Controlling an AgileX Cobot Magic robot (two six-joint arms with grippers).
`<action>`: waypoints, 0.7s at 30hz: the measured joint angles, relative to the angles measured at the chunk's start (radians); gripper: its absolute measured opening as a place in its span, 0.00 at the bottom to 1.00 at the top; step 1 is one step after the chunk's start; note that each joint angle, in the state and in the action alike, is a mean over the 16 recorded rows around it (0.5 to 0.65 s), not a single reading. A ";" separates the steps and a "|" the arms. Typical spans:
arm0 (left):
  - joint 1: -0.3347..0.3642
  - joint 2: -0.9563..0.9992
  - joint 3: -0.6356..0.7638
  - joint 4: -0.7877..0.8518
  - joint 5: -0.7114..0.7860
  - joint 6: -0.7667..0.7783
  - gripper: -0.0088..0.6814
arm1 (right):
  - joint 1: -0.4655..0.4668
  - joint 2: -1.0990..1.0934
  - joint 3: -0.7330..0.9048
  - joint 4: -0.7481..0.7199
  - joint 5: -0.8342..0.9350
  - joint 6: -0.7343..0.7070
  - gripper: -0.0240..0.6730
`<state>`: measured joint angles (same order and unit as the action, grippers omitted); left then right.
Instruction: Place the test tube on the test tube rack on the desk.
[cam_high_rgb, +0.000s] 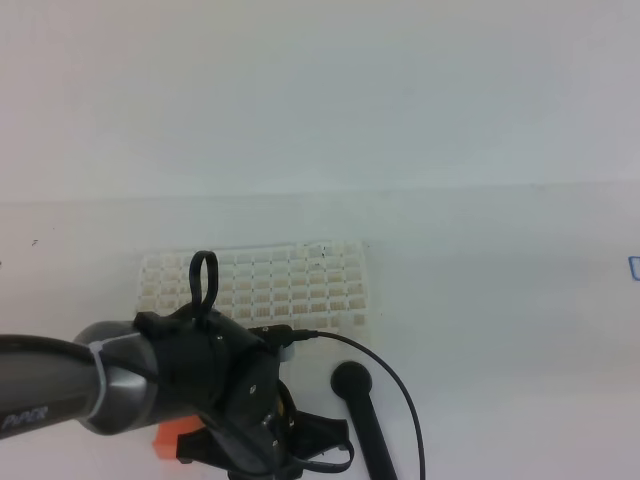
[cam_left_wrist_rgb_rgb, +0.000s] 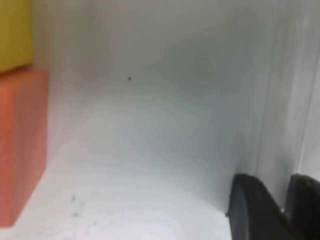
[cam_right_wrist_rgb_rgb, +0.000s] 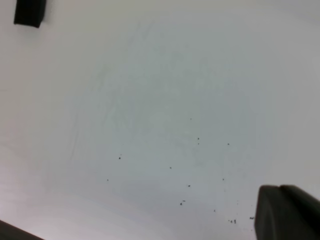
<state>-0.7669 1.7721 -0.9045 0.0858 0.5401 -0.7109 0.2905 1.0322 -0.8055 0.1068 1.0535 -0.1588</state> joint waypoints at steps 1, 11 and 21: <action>0.000 0.000 0.000 0.000 -0.001 -0.001 0.14 | 0.000 0.000 0.000 0.000 0.000 0.000 0.05; 0.000 -0.029 0.002 -0.009 0.005 -0.014 0.01 | 0.000 0.000 0.000 0.000 0.000 0.000 0.05; 0.000 -0.210 0.008 -0.036 0.051 -0.029 0.01 | 0.000 0.000 0.000 0.000 0.000 0.000 0.05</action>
<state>-0.7666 1.5620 -0.8969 0.0495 0.5914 -0.7395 0.2905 1.0322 -0.8055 0.1070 1.0535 -0.1588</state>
